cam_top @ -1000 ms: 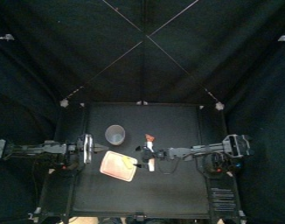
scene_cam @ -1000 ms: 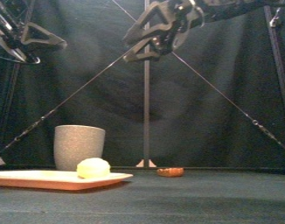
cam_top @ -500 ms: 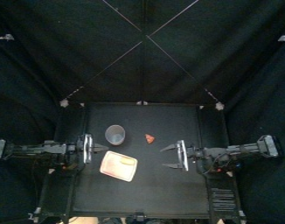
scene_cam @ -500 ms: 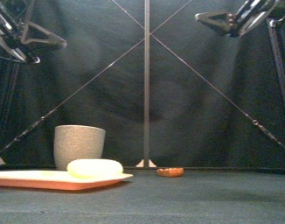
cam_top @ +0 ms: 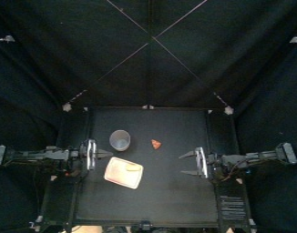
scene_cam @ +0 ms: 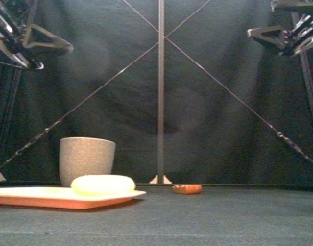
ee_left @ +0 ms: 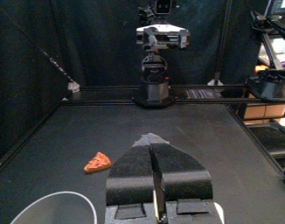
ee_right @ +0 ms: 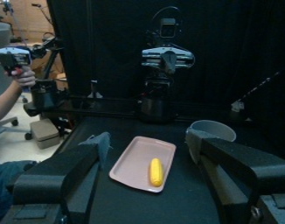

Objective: Pick the corn then place it on the pink plate
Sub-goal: Drop corn on the pink plate and return to neutral

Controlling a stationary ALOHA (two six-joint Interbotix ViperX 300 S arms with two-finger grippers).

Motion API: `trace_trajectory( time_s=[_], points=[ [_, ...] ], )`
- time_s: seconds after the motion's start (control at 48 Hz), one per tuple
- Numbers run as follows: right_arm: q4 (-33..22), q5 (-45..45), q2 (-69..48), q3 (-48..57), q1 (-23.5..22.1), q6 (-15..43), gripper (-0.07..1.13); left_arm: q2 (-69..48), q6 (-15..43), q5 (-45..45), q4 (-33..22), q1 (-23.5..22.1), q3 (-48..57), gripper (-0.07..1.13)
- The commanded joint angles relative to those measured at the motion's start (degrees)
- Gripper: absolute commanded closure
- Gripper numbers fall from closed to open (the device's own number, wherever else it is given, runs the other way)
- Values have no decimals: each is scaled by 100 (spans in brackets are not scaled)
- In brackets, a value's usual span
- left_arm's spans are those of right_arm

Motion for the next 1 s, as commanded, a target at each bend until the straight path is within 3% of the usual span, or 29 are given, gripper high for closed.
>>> trace_trajectory(
  time_s=[0.021,0.25,1.0],
  points=[
    [-211,-220,18,-9,-132,0,4,9,0,-26,18,9,-123,108],
    [-677,-738,-9,132,-193,70,4,9,0,-18,105,18,-123,108],
    [-457,-747,-18,167,-246,79,4,9,0,-26,105,18,-167,108]
  ],
)
